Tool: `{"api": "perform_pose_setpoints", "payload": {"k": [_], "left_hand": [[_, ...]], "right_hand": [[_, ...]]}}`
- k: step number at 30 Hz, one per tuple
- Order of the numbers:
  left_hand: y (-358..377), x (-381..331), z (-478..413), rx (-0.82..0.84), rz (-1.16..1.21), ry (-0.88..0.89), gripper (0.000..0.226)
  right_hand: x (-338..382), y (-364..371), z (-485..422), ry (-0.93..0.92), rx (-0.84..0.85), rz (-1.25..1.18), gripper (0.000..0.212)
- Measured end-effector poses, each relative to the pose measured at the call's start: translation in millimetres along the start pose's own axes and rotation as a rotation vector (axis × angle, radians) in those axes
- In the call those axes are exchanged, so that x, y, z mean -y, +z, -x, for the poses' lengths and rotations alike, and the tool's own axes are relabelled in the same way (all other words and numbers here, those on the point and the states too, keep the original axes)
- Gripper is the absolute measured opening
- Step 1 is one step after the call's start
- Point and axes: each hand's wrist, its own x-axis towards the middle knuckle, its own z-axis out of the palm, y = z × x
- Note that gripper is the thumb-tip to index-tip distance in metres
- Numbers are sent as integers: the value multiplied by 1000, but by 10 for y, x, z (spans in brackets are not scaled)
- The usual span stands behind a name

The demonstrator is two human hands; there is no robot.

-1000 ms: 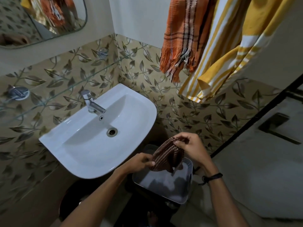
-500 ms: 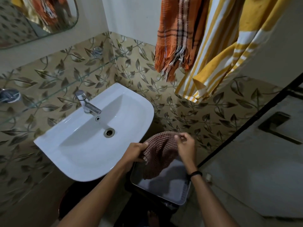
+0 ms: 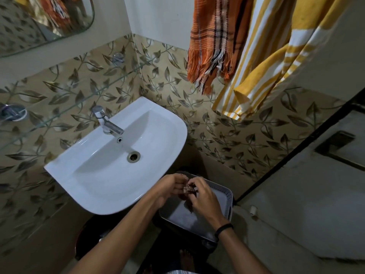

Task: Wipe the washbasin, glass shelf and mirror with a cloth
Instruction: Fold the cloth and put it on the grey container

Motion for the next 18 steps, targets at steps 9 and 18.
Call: {"api": "perform_pose_setpoints", "payload": {"k": [9,18], "left_hand": [[-431,-85,119,-232,-234,403,30],[-295,76,-3,155,-162,570,24]], "right_hand": [[129,-360,-256,78,-88,-522,36],[221,-757,-354,62,9,-761,31]]}}
